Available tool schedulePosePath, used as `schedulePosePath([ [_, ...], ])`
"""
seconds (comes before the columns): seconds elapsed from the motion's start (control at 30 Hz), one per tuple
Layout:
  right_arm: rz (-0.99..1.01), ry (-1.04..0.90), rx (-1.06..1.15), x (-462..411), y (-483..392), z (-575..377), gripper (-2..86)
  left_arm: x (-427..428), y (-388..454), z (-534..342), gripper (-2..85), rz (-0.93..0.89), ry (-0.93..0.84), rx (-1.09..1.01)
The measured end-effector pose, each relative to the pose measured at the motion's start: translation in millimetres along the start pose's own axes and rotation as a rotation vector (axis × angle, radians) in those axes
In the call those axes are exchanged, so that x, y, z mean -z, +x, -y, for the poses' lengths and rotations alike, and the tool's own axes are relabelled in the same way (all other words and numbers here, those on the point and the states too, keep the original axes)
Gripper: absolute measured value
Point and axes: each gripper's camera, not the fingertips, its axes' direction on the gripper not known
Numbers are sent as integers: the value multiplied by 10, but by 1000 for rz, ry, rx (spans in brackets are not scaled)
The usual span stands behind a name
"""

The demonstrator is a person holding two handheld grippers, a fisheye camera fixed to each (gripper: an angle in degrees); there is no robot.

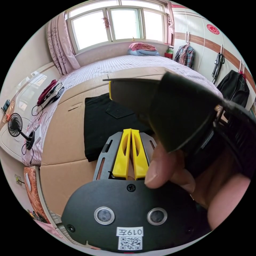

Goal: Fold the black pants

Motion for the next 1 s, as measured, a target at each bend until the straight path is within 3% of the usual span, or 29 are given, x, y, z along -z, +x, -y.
schedulePosePath([
  [0.5,40,-27,-33,73,325,48,13,56,392,238,7,67,-38,-28],
  [0.87,29,49,21,192,298,-37,49,24,575,291,8,4,-60,-45],
  [1.0,32,114,82,285,253,-130,68,33,601,264,10,79,-48,-8],
])
